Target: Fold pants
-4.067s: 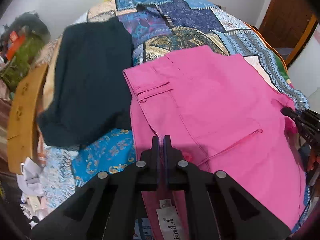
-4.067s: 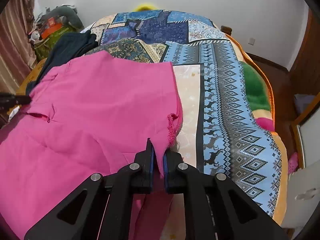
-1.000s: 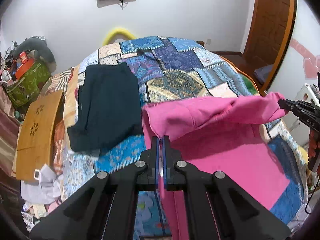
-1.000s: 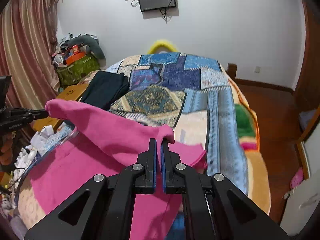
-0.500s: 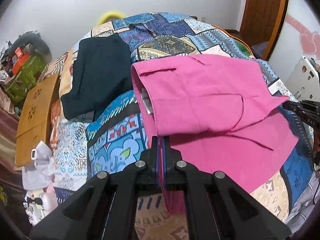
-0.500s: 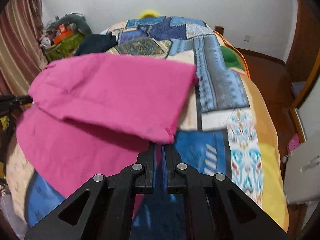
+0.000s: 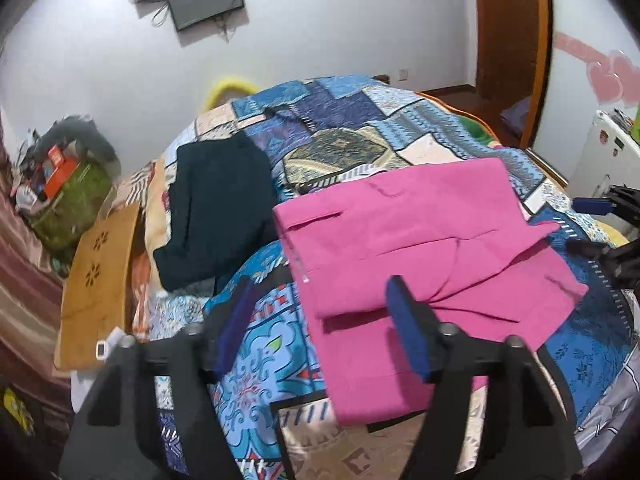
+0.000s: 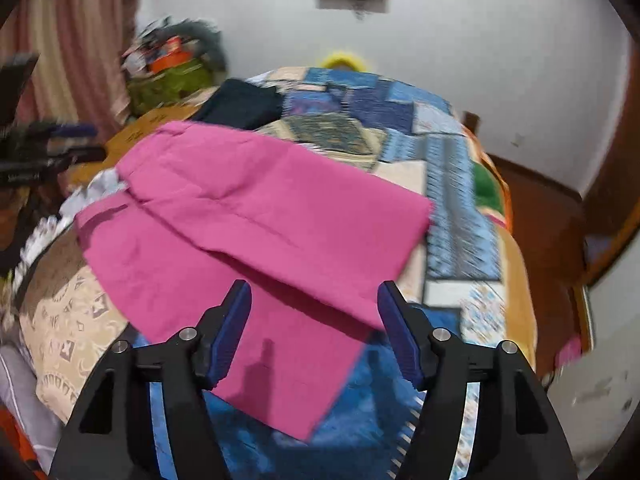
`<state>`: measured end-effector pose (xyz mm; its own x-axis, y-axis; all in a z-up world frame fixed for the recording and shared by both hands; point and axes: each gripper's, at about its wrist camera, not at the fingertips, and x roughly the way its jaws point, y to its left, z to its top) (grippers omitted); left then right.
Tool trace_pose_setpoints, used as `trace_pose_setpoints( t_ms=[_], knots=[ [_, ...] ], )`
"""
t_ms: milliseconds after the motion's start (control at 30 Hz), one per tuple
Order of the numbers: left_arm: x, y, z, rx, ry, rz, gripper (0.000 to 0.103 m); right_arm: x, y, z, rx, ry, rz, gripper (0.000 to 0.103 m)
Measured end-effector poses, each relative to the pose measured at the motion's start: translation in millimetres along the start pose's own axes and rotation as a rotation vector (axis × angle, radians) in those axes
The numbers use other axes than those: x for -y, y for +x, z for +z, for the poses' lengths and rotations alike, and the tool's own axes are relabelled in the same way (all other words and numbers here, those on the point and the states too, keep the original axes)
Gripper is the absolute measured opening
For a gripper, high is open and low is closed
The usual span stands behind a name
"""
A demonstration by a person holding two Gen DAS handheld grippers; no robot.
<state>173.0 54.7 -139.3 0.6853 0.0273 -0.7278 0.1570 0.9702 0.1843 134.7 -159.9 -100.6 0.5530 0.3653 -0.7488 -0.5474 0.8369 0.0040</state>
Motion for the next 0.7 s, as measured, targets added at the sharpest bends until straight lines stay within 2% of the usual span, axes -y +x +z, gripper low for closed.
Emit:
trace_pose_setpoints(
  t_ms=[133,267,333,400,467,533,633,700],
  knots=[
    [17.9,8.0,4.3,-0.025,0.051,-0.029,0.077,-19.4,25.7,5.3,-0.029,-0.076,0.017,0.062],
    [39.7,22.9,5.5,-0.066,0.097,-0.058,0.078,-23.1,51.3,9.0,-0.078,-0.072,0.030,0.059],
    [49.8,31.0,4.8,-0.087,0.117,-0.077,0.078,-20.9,56.7,13.2,-0.067,-0.053,0.042,0.057],
    [58.8,37.9,3.9,-0.105,0.138,-0.087,0.078,-19.8,59.7,18.4,-0.065,-0.040,0.057,0.045],
    [68.4,44.9,4.3,-0.120,0.167,-0.095,0.078,-17.7,63.4,23.7,-0.069,-0.018,0.082,0.023],
    [76.9,50.5,5.3,-0.125,0.194,-0.090,0.078,-15.6,65.1,27.3,-0.068,0.011,0.103,0.009],
    [85.5,56.2,6.9,-0.119,0.229,-0.052,0.078,-16.1,55.6,31.0,-0.015,0.034,0.119,0.007],
    [87.2,58.2,9.4,-0.090,0.231,0.001,0.078,-17.5,46.6,31.9,0.018,0.032,0.114,0.006]
  ],
)
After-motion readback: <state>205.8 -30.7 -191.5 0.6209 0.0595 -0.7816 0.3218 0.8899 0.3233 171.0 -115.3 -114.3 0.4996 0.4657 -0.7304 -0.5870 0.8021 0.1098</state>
